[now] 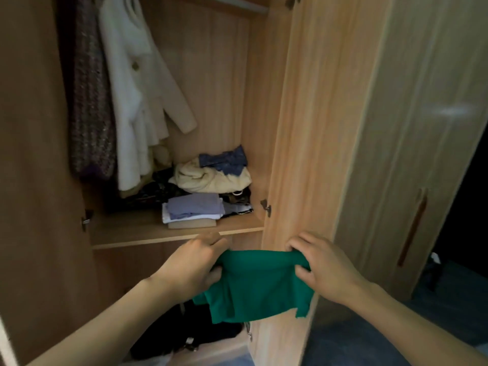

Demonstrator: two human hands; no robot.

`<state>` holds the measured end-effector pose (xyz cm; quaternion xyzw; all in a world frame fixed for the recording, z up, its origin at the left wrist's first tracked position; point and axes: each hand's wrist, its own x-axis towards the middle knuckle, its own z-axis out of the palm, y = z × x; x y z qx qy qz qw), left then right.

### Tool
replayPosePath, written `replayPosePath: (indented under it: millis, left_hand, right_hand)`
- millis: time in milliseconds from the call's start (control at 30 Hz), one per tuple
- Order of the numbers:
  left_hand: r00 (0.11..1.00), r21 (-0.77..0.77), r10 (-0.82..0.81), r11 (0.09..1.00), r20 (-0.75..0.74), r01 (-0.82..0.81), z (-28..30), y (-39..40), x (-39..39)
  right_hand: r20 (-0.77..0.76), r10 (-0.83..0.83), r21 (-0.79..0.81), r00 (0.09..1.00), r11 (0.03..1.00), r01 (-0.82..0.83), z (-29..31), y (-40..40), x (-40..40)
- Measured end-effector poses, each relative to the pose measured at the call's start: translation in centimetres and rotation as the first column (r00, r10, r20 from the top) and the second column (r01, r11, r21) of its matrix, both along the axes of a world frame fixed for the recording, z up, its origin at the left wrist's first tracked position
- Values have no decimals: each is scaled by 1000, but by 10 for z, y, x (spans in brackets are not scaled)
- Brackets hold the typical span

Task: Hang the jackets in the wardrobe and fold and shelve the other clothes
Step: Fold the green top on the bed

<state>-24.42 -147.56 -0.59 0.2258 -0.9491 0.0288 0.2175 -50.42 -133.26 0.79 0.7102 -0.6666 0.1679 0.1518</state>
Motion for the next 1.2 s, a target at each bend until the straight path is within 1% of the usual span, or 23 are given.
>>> replayPosePath:
  millis: [100,233,333,500,600,667,867,967,1067,1200]
  left_hand:
    - [997,8,79,997,0,-79,-13,-25,17]
    - [984,1,167,986,53,-167,-24,-59,24]
    - [972,-36,218,976,90,-215,-15,-84,17]
    - [949,-86,299,953,105,-290,9,-130,-5]
    - [932,-89,346,937,110,-338,7,-151,-16]
    - [924,-82,364,931,115,-357,-1,-162,-19]
    - [901,4,403,913,162,-409,-28,-201,-6]
    - [879,46,433,892,200,-450,-44,-224,14]
    - [868,81,461,873,185,-481,-59,-242,40]
    - [855,140,490,847,167,-513,-81,-271,80]
  right_hand:
    - [22,60,22,998,998,-61,-11,-48,5]
    - [53,156,27,986,987,-157,-28,-105,4]
    - [60,204,-9,977,979,-204,-36,-145,-7]
    - [155,296,-84,942,955,-286,-33,-216,-33]
    - [150,336,-79,930,942,-327,-38,-254,-46]
    - [148,351,-55,925,936,-347,-45,-275,-50]
    - [198,391,56,899,911,-408,-72,-328,-39]
    - [179,416,125,892,889,-440,-84,-357,-19]
    - [167,438,175,883,869,-464,-92,-384,9]
    - [220,439,253,871,837,-486,-99,-426,49]
